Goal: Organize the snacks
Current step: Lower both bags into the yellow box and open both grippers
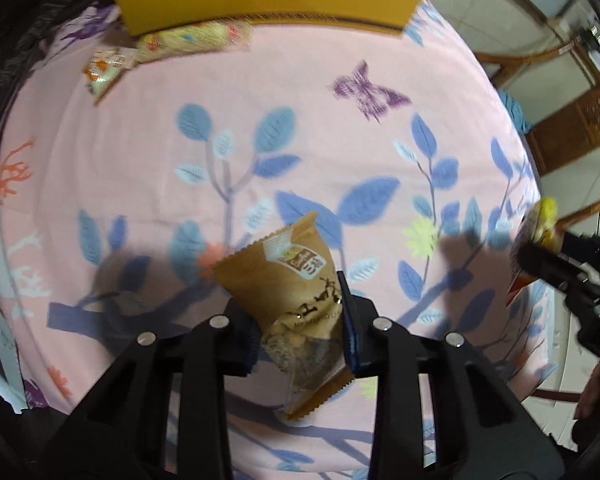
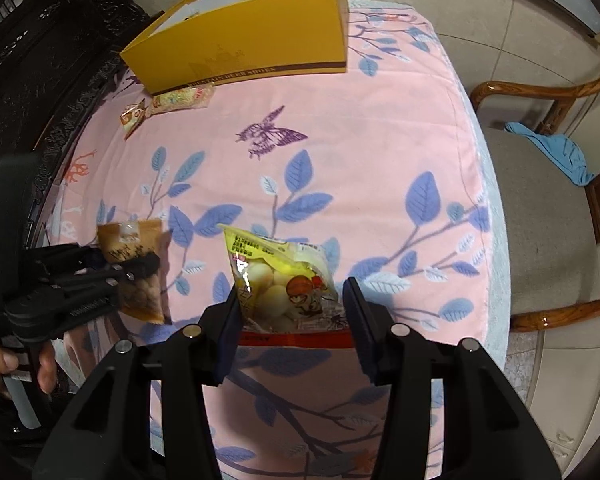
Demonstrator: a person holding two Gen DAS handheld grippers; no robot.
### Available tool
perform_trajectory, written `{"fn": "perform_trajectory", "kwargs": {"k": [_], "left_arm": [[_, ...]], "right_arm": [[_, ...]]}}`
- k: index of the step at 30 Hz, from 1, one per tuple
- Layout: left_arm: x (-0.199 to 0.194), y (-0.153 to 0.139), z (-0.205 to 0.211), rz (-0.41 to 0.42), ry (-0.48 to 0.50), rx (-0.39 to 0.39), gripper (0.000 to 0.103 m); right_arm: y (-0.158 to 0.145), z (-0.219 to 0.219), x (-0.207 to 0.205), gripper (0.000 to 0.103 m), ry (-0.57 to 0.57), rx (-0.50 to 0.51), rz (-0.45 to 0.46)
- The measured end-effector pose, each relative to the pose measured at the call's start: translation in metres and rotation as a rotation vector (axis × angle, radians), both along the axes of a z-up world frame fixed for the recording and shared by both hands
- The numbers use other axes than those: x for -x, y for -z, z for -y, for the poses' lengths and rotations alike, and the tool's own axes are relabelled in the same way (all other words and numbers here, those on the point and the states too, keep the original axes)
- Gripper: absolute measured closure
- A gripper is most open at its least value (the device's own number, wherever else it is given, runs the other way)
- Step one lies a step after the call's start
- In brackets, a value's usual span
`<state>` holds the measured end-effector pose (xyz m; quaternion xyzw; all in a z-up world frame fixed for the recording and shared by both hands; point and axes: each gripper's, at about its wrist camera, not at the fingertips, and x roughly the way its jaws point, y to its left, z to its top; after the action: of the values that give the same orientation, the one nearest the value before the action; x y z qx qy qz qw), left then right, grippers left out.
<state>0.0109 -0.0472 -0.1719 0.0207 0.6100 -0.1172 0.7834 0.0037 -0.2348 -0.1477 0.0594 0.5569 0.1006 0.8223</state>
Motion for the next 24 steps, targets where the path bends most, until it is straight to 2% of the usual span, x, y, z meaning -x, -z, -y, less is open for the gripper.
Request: {"fn": "perform_trajectory", "kwargs": {"k": [5,13,18,24], "left_arm": [[-0.001,-0.019,-0.008,0.034,-0.032,0.006,0.071],[-0.025,-0.056,-0.026,0.107,-0.06,0.008,0.071],[-0.074,-0.083,-0.036,0.169,-0.099,0.008,0.071],[-0.168,-0.139,-0.049,0.288,-0.157,0.008,0.071]], "right_arm": [[-0.006,-0.014,-0.011,0.054,-0.032,-0.002,0.014],[-0.025,-0.04,-0.046,0.054,-0.098,-0.025,0.056],[-0.064,-0.057,-0.101,0.054,-0.132,-0.044,0.16],[-0.126,-0.074,-0.179,0.054,-0.121,-0.052,0.305]]}}
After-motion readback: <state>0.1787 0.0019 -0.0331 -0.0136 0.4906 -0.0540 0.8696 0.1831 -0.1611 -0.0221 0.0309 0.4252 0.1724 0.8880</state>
